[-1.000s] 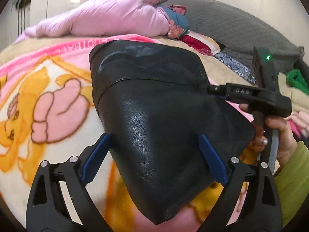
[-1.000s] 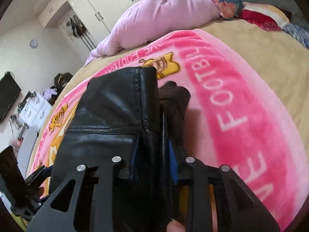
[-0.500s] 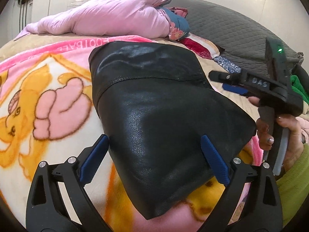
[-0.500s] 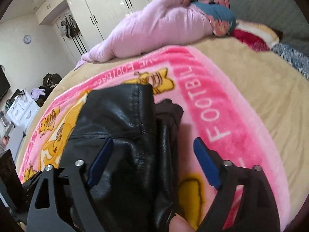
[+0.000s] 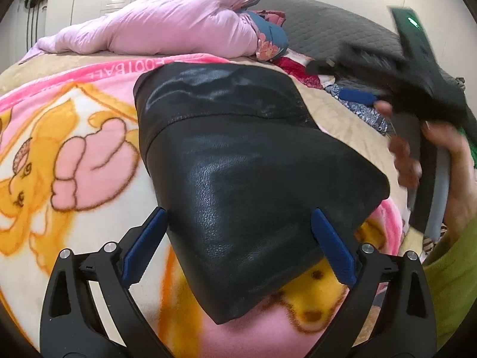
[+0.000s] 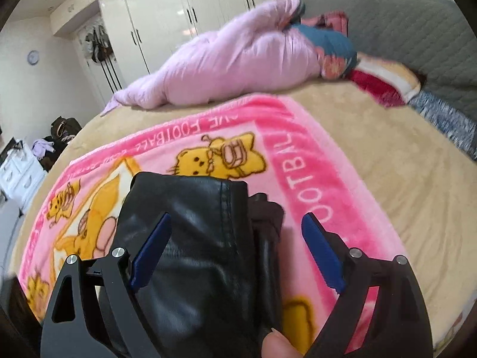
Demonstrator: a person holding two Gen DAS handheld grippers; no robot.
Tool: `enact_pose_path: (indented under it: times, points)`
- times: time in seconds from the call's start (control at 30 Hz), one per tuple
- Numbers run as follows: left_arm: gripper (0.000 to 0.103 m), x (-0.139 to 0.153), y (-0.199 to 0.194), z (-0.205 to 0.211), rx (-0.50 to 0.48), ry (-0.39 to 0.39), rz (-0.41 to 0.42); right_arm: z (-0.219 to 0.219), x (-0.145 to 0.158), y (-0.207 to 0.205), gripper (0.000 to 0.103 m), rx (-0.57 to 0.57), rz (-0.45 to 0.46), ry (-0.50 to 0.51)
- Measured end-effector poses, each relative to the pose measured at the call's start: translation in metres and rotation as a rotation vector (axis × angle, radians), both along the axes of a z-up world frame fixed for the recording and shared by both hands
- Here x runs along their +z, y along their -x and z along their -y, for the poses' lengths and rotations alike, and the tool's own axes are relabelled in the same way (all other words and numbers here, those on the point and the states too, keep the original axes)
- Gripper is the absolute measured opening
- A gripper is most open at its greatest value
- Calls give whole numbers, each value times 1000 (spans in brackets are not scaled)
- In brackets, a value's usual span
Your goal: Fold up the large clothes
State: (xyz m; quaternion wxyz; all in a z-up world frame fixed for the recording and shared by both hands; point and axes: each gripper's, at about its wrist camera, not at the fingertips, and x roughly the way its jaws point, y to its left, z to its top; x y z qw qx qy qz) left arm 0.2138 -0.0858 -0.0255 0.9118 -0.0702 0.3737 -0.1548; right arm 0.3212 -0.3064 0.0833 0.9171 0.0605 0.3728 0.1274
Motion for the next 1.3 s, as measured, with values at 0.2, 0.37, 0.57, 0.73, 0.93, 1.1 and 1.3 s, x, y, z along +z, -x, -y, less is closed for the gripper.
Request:
enact_pose_path:
  times: [0.2,0.37,0.57,0.73,0.93,1.1,1.3]
  points:
    - [93,-5,-4,0,-6,-3,-10,-17,-24,-50,39,-32,-141,9]
    - [93,-8,-5,-6,-3,24,-13,-28,-2,-34,8,87,-52,-62]
    - [94,-5,-5,3,-48,25,20,3,15,-43,8,84,3,-103]
    - [94,-9,-10,8,-62,-20,16,22,-67,-69,13,-10,-130,-38]
    - [94,-26,-17,-10,-61,115,-69,34,-95,-68,31,-75,-124,-70]
    - [94,-20,-20,-17,-41,131,-62,53,-73,-50,77,-52,-146,-222]
    - [94,-21,-30,-27,-12,202,-90,66,-79,-21,88,36,-242,-300]
